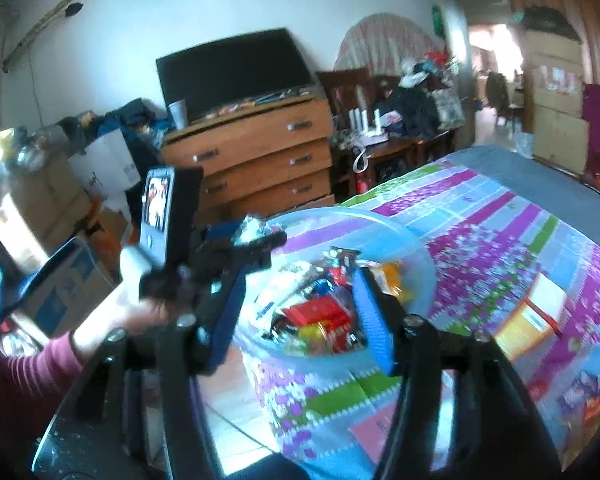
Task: Organize snacks
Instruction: 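Carry both packets over the clear bowl and open both grippers to drop them, then move both open grippers back over the snacks on the bed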
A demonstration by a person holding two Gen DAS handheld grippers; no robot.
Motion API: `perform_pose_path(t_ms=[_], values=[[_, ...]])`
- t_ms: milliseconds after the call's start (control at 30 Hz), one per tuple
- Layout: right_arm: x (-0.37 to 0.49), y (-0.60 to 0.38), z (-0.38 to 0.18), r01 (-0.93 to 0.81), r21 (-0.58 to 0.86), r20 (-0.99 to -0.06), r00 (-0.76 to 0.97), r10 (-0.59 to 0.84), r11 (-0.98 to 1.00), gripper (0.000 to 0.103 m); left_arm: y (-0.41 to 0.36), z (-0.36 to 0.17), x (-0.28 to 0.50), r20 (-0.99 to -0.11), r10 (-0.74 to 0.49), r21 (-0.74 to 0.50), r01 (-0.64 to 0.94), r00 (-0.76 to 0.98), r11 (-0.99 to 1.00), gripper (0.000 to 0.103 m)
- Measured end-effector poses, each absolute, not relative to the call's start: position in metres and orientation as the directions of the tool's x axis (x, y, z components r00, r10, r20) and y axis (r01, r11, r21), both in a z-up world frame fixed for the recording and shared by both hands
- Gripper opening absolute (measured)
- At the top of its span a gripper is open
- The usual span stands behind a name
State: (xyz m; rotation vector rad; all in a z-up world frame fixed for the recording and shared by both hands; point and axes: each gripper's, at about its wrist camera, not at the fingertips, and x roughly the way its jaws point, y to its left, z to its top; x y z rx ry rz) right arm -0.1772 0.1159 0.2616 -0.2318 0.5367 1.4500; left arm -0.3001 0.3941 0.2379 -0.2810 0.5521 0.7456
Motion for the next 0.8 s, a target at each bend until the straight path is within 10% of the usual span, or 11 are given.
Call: perform_pose_path(t_ms=[800], values=[[-0.099, -0.12, 0.169, -0.772, 0.296, -0.589, 0.316, 0.744, 0.563, 0.077, 0.246, 0.256, -0.211, -0.537, 0.423, 0.011, -0.495, 0.73, 0.869, 0.087]])
